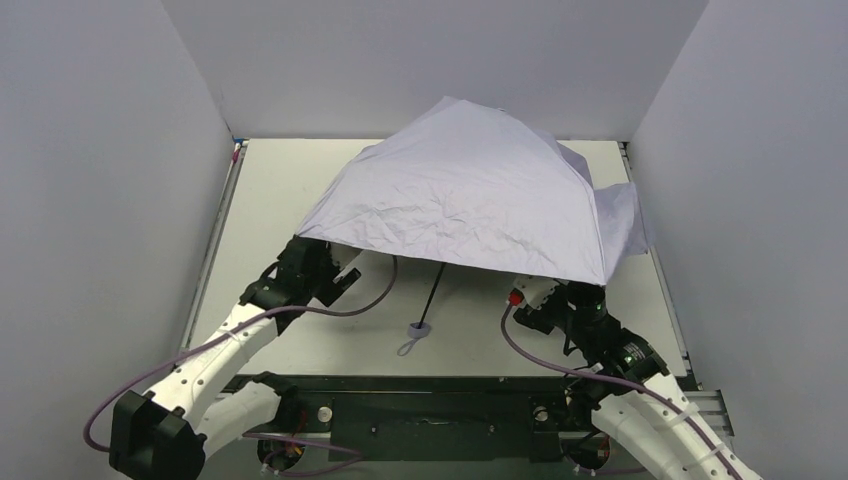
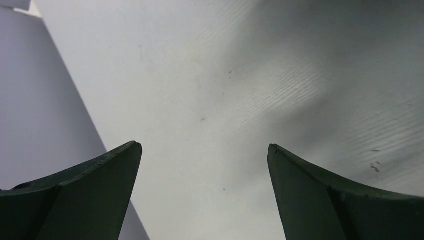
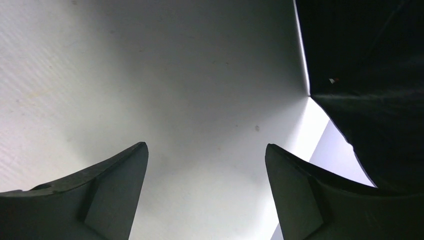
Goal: Open the umbrella
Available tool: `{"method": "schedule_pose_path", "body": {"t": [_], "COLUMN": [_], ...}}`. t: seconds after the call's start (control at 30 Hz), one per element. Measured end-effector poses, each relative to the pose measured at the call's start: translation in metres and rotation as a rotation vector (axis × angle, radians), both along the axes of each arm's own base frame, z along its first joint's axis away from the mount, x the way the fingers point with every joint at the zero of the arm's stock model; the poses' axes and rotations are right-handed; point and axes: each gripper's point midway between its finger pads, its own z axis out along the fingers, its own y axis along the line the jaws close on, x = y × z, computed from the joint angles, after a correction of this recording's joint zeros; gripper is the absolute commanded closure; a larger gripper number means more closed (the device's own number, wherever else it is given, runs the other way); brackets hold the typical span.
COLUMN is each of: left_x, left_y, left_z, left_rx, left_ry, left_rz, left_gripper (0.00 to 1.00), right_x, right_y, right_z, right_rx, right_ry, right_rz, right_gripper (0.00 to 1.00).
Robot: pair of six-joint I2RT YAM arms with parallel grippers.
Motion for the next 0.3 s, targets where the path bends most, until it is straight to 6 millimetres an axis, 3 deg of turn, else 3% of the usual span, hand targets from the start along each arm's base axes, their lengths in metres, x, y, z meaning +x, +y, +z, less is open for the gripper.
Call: {"method": "schedule_pose_path", "body": {"t": [0.13, 0.3], "left_x": [0.003, 0.006], "left_y": [0.022, 0.033], "left_z": [0.000, 0.007], "left_rx": [0.048, 0.080], "left_ry": [-0.077, -0.139], "left_rz": [0.082, 0.124], "left_gripper": [0.03, 0.03], "right_x": [0.003, 0.005], "right_y": [-0.009, -0.013], "right_z": [0.005, 0.006], "right_rx": [0.004, -0.001], "right_ry": [-0.029, -0.037], "right_rz": [-0.059, -0.086], "right_gripper": [0.17, 0.16]}}
